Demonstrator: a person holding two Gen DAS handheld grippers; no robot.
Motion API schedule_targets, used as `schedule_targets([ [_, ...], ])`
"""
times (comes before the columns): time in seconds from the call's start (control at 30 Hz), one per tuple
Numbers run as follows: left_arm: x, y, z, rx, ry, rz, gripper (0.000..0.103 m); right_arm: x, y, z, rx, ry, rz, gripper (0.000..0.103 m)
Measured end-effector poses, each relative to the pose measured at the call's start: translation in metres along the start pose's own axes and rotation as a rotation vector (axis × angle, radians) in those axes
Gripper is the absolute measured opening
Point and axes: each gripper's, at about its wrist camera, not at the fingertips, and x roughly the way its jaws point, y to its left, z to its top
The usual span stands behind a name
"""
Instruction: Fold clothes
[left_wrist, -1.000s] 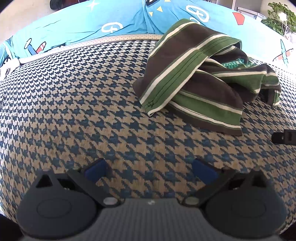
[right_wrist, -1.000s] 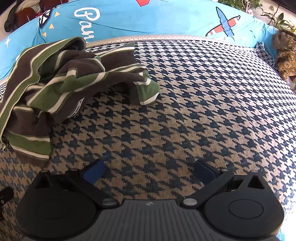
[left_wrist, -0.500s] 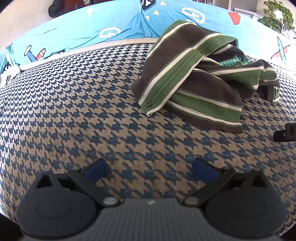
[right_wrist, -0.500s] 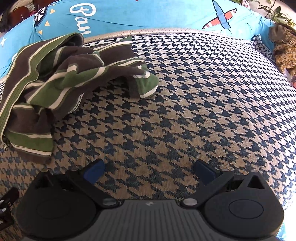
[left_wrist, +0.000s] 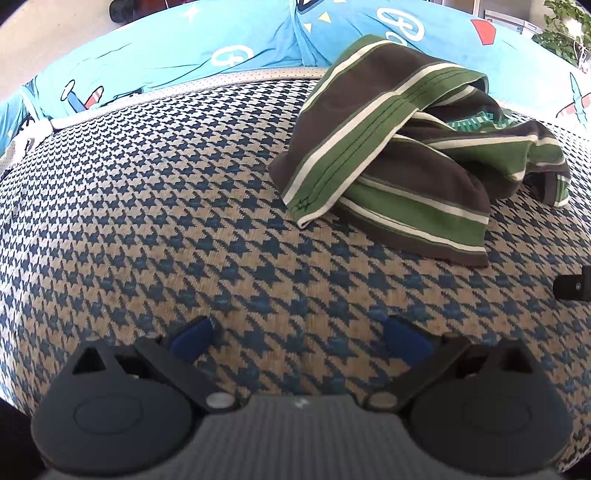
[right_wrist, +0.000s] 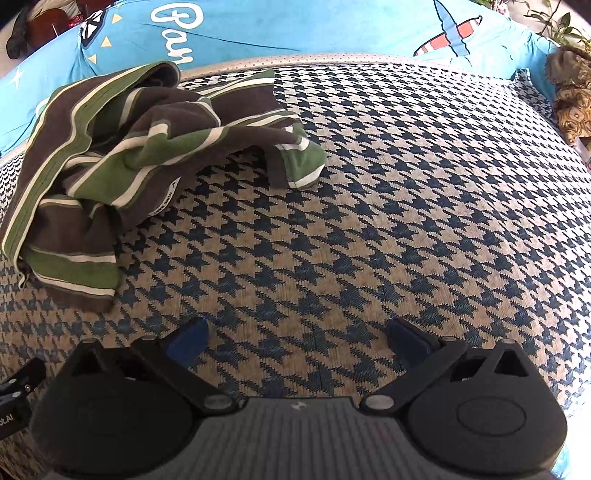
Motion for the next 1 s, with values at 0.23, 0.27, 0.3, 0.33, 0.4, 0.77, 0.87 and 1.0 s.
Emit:
schedule_targets([
  [0.23,-0.023,-0.014,-0.001,0.004,-0.005,-0.011,0.103,-0.005,-0.004,0.0,0.013,-0.014,0.062,0.103],
  [0.27,-0.029,-0.018,-0.002,0.007,-0.01,-0.011,0.103,-0.005,-0.005,0.0,0.018,-0.016,0.071,0.103],
  [0.3,-0.033,-0.021,-0.002,0.009,-0.014,-0.011,0.103,-0.006,-0.006,0.001,0.022,-0.018,0.08,0.103],
  [0.33,-0.037,-0.022,-0.001,0.009,-0.018,-0.013,0.103,-0.007,-0.008,0.0,0.024,-0.021,0.088,0.103],
  [0.4,-0.044,-0.025,0.001,0.01,-0.026,-0.015,0.103,-0.009,-0.012,-0.003,0.025,-0.03,0.102,0.103],
  [0.77,-0.067,-0.033,0.019,0.034,-0.048,-0.016,0.103,-0.017,-0.017,-0.008,0.003,-0.078,0.126,0.103],
  [0.87,-0.07,-0.039,0.019,0.035,-0.054,-0.013,0.103,-0.024,-0.019,-0.009,-0.002,-0.092,0.128,0.103],
  [1.0,-0.079,-0.044,0.019,0.034,-0.061,-0.01,0.103,-0.029,-0.021,-0.01,-0.009,-0.11,0.142,0.103],
])
